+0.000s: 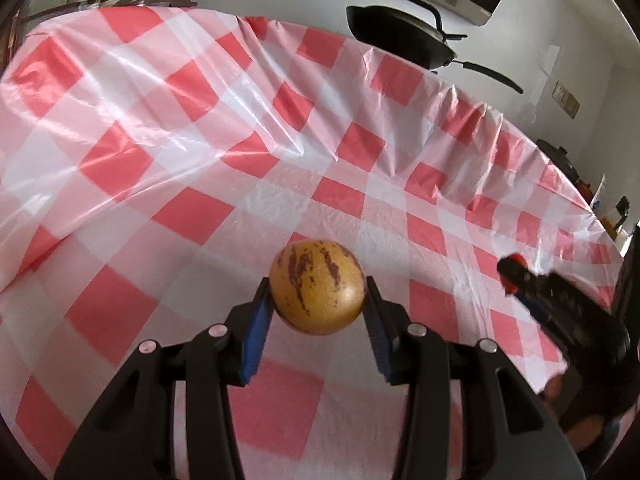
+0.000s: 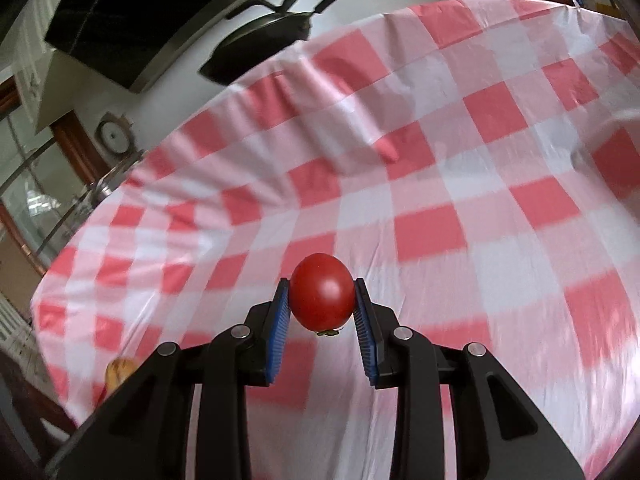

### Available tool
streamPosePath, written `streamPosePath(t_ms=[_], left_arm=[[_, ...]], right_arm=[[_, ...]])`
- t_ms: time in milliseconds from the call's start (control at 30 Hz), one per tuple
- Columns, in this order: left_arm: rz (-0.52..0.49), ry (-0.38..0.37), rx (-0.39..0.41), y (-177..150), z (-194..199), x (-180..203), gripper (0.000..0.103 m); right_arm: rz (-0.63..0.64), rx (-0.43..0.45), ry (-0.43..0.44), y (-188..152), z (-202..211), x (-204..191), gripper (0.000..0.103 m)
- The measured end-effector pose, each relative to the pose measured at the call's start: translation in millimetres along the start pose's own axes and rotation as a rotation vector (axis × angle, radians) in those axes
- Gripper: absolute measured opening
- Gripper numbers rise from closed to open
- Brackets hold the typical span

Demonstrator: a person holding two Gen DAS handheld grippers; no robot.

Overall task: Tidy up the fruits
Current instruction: 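Carry the tomato and pepino melon to the white box and release both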

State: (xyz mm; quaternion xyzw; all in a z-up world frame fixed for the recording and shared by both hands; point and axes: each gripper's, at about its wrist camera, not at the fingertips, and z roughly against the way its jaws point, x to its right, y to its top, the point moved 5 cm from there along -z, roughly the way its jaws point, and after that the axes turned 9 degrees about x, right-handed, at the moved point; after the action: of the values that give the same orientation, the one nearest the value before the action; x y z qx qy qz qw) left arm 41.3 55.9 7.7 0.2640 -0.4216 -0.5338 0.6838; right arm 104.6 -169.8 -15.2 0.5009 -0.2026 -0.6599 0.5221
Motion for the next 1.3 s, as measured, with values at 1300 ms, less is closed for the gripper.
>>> streamPosePath(t_ms=[1300], left_arm=[[0.015, 0.255, 0.045, -85.4, 237.6, -204.5, 0.045]], right_arm=[[0.589, -0.271, 0.496, -216.8, 167.4, -228.2, 0.031]])
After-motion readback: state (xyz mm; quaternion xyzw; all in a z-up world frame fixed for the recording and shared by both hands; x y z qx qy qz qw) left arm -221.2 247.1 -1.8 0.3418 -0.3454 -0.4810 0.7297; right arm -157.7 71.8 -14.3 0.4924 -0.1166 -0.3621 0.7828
